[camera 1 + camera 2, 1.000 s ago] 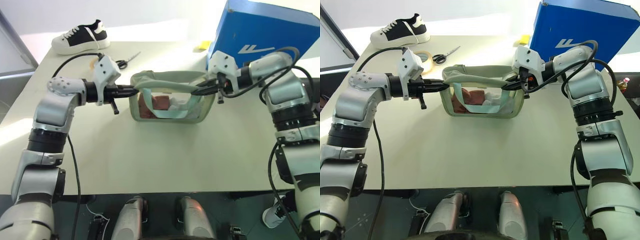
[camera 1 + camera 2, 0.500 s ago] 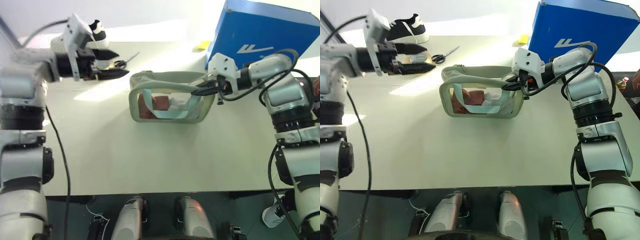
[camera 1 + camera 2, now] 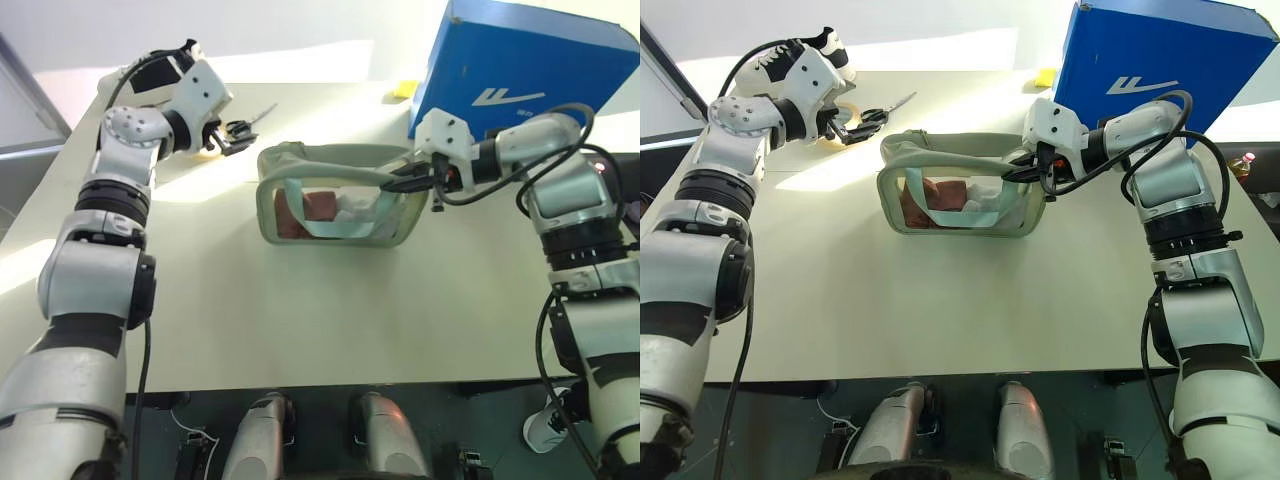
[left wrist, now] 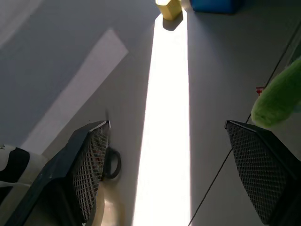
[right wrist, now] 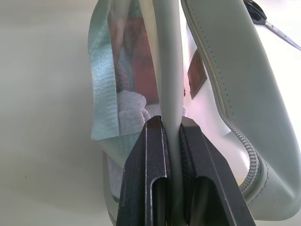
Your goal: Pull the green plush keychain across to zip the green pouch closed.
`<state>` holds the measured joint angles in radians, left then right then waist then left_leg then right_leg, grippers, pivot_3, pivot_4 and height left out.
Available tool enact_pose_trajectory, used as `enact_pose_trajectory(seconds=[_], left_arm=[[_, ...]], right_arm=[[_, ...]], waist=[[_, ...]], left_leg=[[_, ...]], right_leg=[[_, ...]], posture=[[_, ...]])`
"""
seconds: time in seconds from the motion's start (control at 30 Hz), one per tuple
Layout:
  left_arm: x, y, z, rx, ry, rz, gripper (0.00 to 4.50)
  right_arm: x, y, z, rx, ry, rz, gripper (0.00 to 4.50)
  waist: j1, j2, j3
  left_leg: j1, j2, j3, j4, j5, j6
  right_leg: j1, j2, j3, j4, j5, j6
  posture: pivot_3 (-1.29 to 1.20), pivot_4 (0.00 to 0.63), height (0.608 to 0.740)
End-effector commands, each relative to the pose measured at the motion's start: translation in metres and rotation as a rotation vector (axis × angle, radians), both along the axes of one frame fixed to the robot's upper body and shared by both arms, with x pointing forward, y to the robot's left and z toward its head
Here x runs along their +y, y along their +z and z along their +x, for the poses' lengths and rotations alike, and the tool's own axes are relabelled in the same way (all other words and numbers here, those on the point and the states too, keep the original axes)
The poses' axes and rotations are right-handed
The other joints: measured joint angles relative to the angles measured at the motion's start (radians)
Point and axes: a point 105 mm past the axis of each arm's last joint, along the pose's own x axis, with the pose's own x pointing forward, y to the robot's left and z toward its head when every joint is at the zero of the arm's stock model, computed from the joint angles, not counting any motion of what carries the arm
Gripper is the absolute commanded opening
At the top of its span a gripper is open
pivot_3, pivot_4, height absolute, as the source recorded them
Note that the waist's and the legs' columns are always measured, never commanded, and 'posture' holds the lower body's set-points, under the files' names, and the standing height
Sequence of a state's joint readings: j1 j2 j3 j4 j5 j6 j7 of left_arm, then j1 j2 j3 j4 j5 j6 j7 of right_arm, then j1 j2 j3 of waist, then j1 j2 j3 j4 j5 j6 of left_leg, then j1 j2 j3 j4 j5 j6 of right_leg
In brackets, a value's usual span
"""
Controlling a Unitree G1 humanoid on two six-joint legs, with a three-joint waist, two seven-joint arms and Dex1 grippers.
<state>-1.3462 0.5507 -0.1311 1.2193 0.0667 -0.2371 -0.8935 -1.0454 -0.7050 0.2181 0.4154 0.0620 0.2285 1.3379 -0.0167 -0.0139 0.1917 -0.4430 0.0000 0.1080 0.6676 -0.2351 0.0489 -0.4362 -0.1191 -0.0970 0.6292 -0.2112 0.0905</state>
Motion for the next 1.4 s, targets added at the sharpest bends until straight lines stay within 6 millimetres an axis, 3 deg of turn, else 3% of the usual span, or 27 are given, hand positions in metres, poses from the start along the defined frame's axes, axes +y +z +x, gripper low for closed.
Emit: enact_pose_trajectory(seconds=[0.03,0.57,0.87,1.0,1.13,1.17,1.4], left_arm=[[-0.012,0.008,-0.009,0.004,-0.113,0.067,4.17],[-0.034,-0.020,-0.016,0.058,-0.246,0.319,4.17],[-0.053,-0.016,-0.013,0.013,-0.260,0.313,4.17],[-0.052,-0.010,-0.013,0.004,-0.260,0.301,2.41],[-0.047,0.000,-0.012,-0.028,-0.236,0.302,0.26],[-0.046,0.003,-0.012,-0.041,-0.227,0.305,0.05],[-0.061,0.050,-0.012,-0.225,-0.207,0.209,0.05]], right_arm=[[0.003,0.007,-0.003,-0.024,0.013,0.024,0.00],[0.010,0.008,-0.006,-0.016,0.022,0.031,0.00],[0.017,0.007,-0.007,-0.008,0.031,0.043,0.00],[0.017,0.006,-0.006,-0.010,0.024,0.046,0.00],[0.015,0.006,-0.005,-0.014,0.015,0.047,0.00],[0.014,0.006,-0.004,-0.016,0.012,0.048,0.00],[0.016,0.011,-0.001,-0.033,0.002,0.062,0.00]], waist=[[-0.001,0.000,0.000],[-0.001,0.000,0.000],[-0.003,0.000,0.000],[-0.004,0.000,0.000],[-0.004,0.000,0.000],[-0.003,0.000,0.000],[-0.002,0.000,0.000]], left_leg=[[0.000,0.000,0.000,0.000,0.000,0.000],[0.000,0.000,0.000,0.000,0.000,0.001],[0.000,0.000,0.000,0.000,0.000,0.001],[0.000,0.000,0.000,0.000,0.000,0.001],[0.000,0.000,0.000,0.000,0.000,0.001],[0.000,0.000,0.000,0.000,0.000,0.001],[-0.001,0.000,0.000,0.000,-0.001,0.001]], right_leg=[[0.000,0.000,0.000,0.000,0.000,0.000],[0.000,0.000,0.000,0.000,0.000,0.000],[-0.001,0.000,0.000,0.001,0.000,0.000],[-0.001,0.000,0.000,0.001,0.000,0.000],[-0.001,0.000,0.000,0.001,0.000,0.000],[-0.001,0.000,0.000,0.001,0.000,0.000],[-0.001,0.000,0.000,0.001,0.000,0.000]], posture=[[0.00,0.150,0.740],[0.00,0.150,0.740],[0.00,0.150,0.740],[0.00,0.150,0.740],[0.00,0.150,0.740],[0.00,0.150,0.740],[0.00,0.150,0.740]])
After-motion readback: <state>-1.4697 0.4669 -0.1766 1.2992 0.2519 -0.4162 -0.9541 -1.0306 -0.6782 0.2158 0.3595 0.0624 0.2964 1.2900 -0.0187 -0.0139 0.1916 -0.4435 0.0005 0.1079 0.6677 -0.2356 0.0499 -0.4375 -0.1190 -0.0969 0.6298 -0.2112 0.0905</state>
